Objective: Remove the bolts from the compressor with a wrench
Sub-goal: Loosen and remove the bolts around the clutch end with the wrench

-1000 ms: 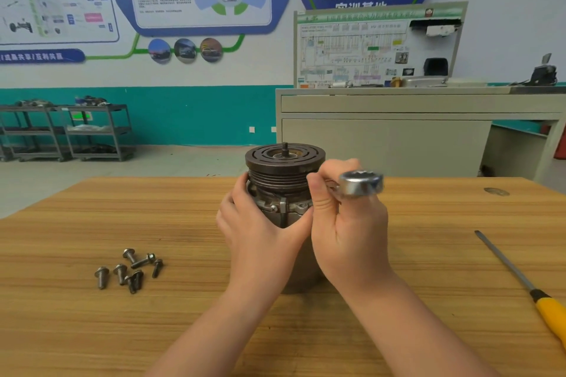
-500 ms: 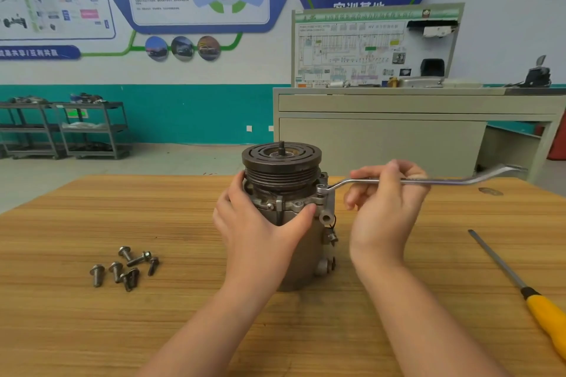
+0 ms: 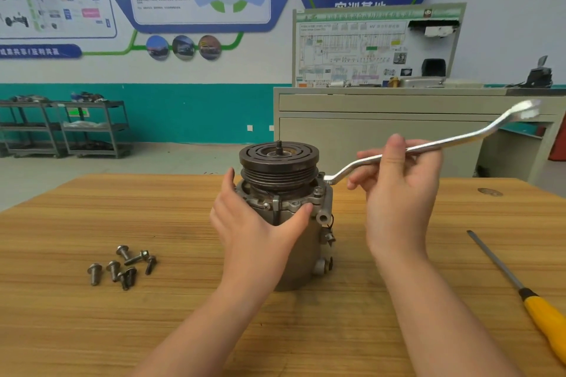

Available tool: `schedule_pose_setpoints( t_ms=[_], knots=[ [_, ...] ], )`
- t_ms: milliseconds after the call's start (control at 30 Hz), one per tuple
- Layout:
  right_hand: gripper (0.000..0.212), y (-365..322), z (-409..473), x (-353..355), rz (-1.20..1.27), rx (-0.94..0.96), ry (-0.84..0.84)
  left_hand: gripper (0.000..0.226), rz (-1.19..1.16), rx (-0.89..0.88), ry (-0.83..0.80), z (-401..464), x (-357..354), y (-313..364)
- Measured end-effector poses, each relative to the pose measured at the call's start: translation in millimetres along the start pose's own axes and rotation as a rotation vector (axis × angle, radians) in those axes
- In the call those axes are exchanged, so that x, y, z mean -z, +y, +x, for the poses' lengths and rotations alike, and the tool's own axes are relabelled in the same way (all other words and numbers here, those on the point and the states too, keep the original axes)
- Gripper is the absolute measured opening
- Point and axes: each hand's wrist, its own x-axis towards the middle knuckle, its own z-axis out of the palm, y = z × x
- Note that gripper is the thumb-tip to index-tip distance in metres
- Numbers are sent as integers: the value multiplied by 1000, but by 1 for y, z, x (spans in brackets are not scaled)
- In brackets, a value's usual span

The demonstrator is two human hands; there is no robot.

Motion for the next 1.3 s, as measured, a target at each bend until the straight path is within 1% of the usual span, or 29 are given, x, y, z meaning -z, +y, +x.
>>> schedule_pose_setpoints(
  t_ms=[67, 100, 167, 267, 333, 433, 500, 600, 633, 667, 700, 733, 767, 833, 900, 1000, 1067, 1100, 1133, 1200, 1233, 1300],
  knots=[
    [10, -2, -8, -2, -124, 163, -66, 120, 6, 5, -4, 0, 1, 1],
    [8, -1, -11, -3, -173, 215, -105, 120, 7, 8, -7, 0, 1, 1],
    [12, 1, -16, -4, -258, 306, -167, 119, 8, 6, -4, 0, 1, 2],
    [11, 6, -20, -4, -347, 440, -206, 118, 12, 8, 9, 0, 1, 2],
    [8, 7, -22, -4, -393, 508, -215, 118, 16, 6, 4, 0, 1, 3],
    [16, 8, -28, -5, -423, 591, -235, 117, 17, 5, 3, -1, 1, 4],
    [15, 11, -34, -6, -449, 659, -266, 114, 17, 2, -6, 0, 2, 3],
    [18, 20, -39, -6, -512, 763, -314, 111, -37, 12, -117, 2, 4, 1],
    [16, 22, -40, -6, -521, 783, -311, 113, -74, 28, -117, 2, 4, 2],
    [14, 23, -40, -6, -506, 773, -296, 116, -76, 32, -85, 1, 4, 2],
    [17, 24, -41, -7, -457, 722, -264, 117, -40, 22, -42, 0, 4, 3],
    [21, 24, -42, -7, -370, 633, -222, 117, 1, 9, -8, 0, 3, 4],
    [21, 22, -43, -9, -262, 524, -164, 117, 23, 3, 13, 0, 2, 4],
    [14, 18, -40, -12, -62, 319, -19, 118, 27, 6, 24, 0, 1, 4],
    [14, 19, -29, -11, 65, 90, 94, 118, 20, 4, 17, 0, 0, 3],
    [19, 20, 0, -5, 184, -310, 102, 118, 15, -3, 12, 0, 0, 2],
    [19, 19, 12, -3, 275, -505, 63, 118, 20, -5, 11, 0, 1, 2],
    [19, 18, 14, -3, 326, -532, 66, 118, 24, -8, 14, 1, 1, 3],
    [20, 17, 15, -3, 376, -516, 88, 117, 28, -11, 15, 1, 2, 3],
    [19, 13, 13, -5, 420, -418, 134, 118, 30, -10, 7, 1, 2, 4],
    [19, 11, 11, -5, 387, -354, 141, 118, 31, -9, 1, 1, 3, 4],
    [18, 8, 5, -4, 211, -206, 117, 118, 32, -3, -7, 1, 4, 4]
  ],
)
